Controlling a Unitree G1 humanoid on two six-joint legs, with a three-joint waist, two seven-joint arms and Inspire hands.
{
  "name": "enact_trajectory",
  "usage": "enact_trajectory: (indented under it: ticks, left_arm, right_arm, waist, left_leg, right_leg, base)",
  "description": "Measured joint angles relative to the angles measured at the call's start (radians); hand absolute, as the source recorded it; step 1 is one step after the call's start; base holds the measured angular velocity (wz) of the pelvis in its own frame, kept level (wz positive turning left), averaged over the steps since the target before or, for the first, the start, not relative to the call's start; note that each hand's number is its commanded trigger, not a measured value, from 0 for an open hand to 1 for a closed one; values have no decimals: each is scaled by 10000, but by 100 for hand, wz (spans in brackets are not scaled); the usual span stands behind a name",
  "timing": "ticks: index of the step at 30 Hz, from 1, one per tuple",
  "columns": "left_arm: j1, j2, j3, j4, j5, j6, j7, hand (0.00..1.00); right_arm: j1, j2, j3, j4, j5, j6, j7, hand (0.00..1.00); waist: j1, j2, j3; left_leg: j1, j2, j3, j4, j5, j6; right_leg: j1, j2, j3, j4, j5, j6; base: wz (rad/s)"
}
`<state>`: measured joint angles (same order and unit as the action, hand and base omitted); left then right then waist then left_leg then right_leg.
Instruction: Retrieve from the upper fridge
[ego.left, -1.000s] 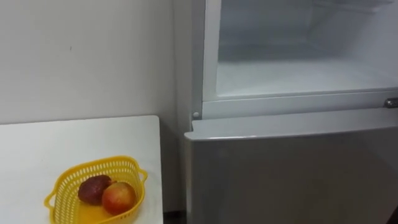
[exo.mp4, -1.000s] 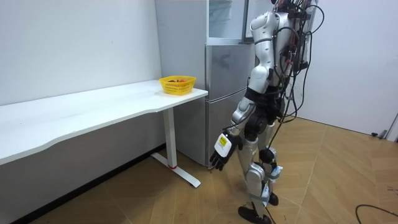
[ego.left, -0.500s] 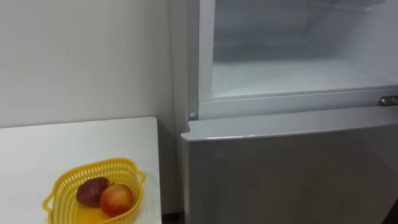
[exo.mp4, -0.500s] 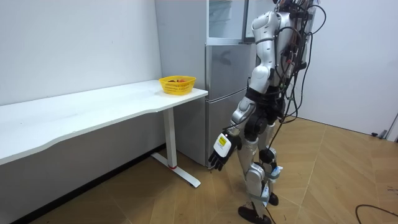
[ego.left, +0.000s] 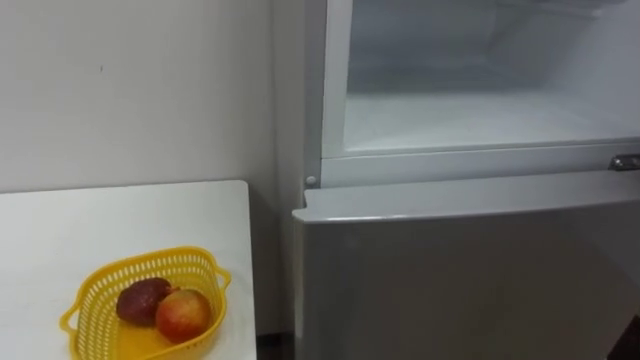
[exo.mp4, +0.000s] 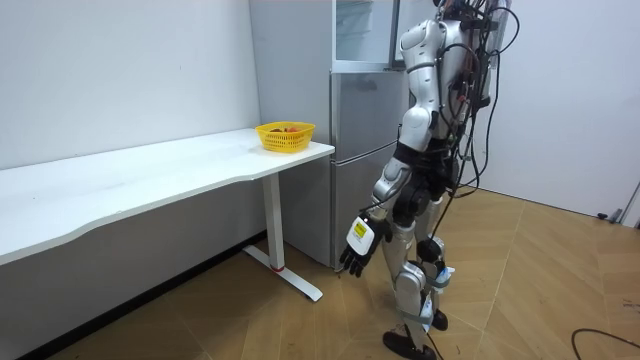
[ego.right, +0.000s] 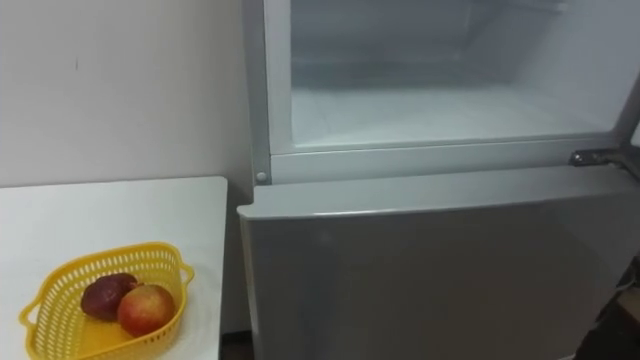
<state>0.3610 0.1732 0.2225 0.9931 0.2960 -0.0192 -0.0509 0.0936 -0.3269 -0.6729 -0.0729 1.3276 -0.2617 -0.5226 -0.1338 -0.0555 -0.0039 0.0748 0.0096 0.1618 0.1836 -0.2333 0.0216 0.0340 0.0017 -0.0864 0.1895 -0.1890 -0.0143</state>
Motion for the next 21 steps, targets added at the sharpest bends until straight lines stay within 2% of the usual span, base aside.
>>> enact_trajectory:
  ticks: [5, 10, 21]
  left_arm:
    - [68, -31, 354, 140, 272, 7, 18, 0]
    - [50, -66, 401, 122, 594, -34, 14, 0]
    - [40, -76, 456, 294, 591, -197, 6, 0]
  right_arm:
    - [25, 0, -212, -692, -69, 3, 10, 0]
    - [18, 4, -207, -1126, -773, 1, 117, 0]
    - [42, 11, -163, -1136, -764, 2, 466, 0]
  waist:
    - [27, 66, -33]
    - [47, 77, -3]
    - [235, 66, 8]
  left_leg:
    - [24, 13, 23, -1, 0, 0]
    - [57, 29, 79, -1, -1, 0]
    - [92, 42, 250, 54, -8, 2]
  right_leg:
    - [4, 6, 11, 28, 1, -1]
    - [0, 4, 16, 166, -1, -2]
    - [-182, -33, 36, 476, -95, -30]
  base:
    - [-1]
    - [0]
    - [0]
